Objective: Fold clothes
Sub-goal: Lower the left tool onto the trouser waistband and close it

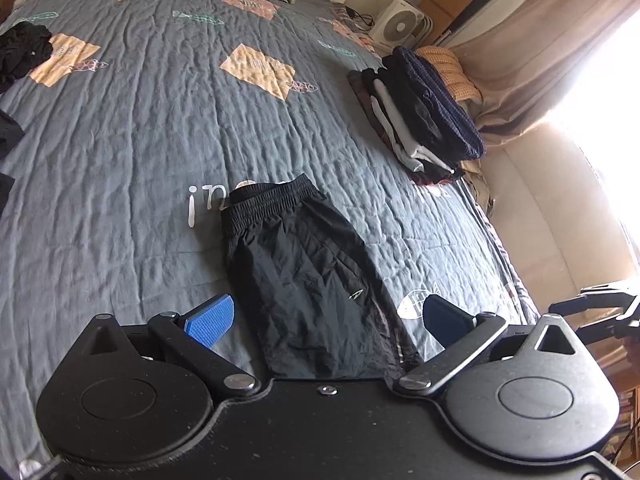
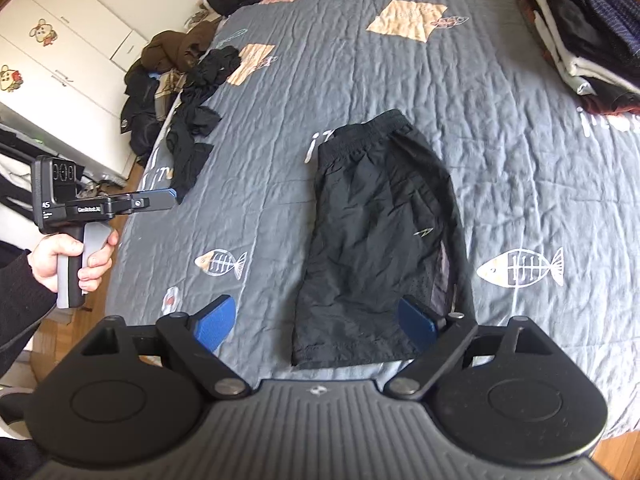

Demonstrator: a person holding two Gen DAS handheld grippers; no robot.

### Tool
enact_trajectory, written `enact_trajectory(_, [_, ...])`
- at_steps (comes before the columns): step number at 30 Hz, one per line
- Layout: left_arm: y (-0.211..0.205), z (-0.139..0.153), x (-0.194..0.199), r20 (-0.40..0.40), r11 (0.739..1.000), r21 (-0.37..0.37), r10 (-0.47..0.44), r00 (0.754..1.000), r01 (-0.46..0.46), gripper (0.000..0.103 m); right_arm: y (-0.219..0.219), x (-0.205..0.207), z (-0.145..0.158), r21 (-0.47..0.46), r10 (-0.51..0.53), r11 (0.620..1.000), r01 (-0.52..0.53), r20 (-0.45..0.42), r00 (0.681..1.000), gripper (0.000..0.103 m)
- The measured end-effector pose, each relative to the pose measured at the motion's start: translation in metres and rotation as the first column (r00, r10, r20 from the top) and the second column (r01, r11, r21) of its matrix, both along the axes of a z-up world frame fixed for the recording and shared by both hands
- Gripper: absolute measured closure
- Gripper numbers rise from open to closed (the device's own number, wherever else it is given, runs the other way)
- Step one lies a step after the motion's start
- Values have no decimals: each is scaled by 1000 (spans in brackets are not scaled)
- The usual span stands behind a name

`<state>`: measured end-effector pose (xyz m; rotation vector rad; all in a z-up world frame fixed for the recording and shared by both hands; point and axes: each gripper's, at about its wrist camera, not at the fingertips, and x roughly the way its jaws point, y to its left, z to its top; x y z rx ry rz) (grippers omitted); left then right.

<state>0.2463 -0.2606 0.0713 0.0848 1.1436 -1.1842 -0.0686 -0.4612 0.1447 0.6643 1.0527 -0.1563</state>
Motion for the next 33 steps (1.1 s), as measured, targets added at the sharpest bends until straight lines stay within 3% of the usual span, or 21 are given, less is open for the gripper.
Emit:
enact_trajectory(9, [-23,-92,62,-157,998,-65,-37,987,27,2,-7,25,-41,24,-35,999,35,10,999,15])
enact_trajectory(21, [-80,-200,113,-253,991,-125,-77,965,46,4,-31,44,-105,58,-61,997,60,19,998,15])
enact_trajectory(33, [-115,-241,126,-292,985,-168,-89,952,41,4,-41,39,-146,116,-72,990,75,-35,997,15])
